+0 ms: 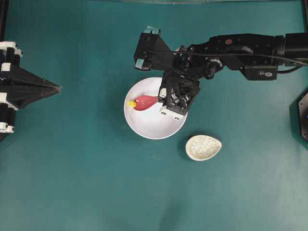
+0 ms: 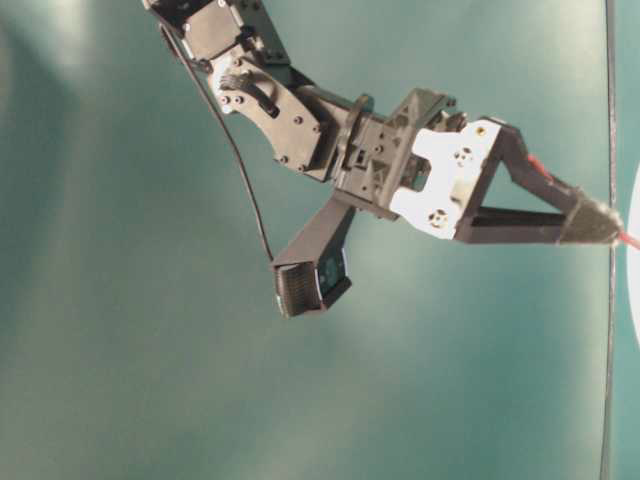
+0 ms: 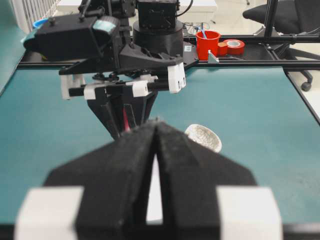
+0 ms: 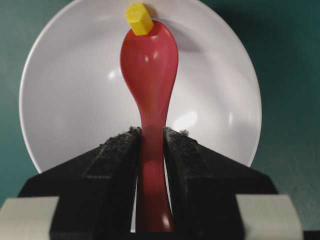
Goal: Scoop the yellow hexagonal prism block from the bowl with a spoon using the right arm.
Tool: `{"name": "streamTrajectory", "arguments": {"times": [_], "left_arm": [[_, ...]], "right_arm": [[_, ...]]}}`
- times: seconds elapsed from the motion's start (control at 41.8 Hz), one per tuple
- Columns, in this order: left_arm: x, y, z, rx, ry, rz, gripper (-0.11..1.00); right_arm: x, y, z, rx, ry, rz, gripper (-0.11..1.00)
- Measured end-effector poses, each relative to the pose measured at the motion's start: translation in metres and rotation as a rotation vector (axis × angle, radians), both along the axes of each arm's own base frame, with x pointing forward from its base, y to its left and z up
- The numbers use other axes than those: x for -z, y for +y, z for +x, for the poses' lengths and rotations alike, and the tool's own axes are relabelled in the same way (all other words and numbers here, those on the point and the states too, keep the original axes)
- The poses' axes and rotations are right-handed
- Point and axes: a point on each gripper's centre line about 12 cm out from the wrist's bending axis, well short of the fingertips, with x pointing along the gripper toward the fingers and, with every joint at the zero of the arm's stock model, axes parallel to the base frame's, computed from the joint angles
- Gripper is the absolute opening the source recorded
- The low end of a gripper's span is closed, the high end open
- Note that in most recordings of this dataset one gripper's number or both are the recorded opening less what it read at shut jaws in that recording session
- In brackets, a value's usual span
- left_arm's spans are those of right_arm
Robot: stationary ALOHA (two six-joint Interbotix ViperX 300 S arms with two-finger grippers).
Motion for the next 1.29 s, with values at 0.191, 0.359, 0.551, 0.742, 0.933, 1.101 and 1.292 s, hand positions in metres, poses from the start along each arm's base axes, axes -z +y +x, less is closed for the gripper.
{"name": "streamTrajectory", "arguments": {"times": [0.191, 0.359, 0.551, 0.742, 0.933, 1.101, 1.292], "left_arm": [[0.0, 0.0, 0.0, 0.0, 0.0, -0.001, 0.0], [0.0, 0.0, 0.0, 0.0, 0.0, 0.0, 0.0], [0.0, 0.0, 0.0, 0.0, 0.0, 0.0, 0.0], [0.0, 0.0, 0.0, 0.0, 0.0, 0.0, 0.0], [0.0, 0.0, 0.0, 0.0, 0.0, -0.001, 0.0], [-0.001, 0.0, 0.0, 0.0, -0.003, 0.0, 0.0], [-0.002, 0.0, -0.001, 0.0, -0.008, 0.0, 0.0]], "right_arm": [[-0.001, 0.001, 0.0, 0.0, -0.001, 0.001, 0.23], [-0.009, 0.001, -0.002, 0.0, -0.021, -0.003, 0.23], [-0.03, 0.001, -0.005, 0.001, -0.072, -0.012, 0.23], [-0.056, 0.001, -0.014, 0.021, -0.192, -0.04, 0.23], [-0.072, 0.001, -0.032, 0.059, -0.345, -0.08, 0.23], [-0.086, 0.011, -0.056, 0.084, -0.54, -0.124, 0.23], [-0.093, 0.014, -0.076, 0.106, -0.632, -0.14, 0.23]]}}
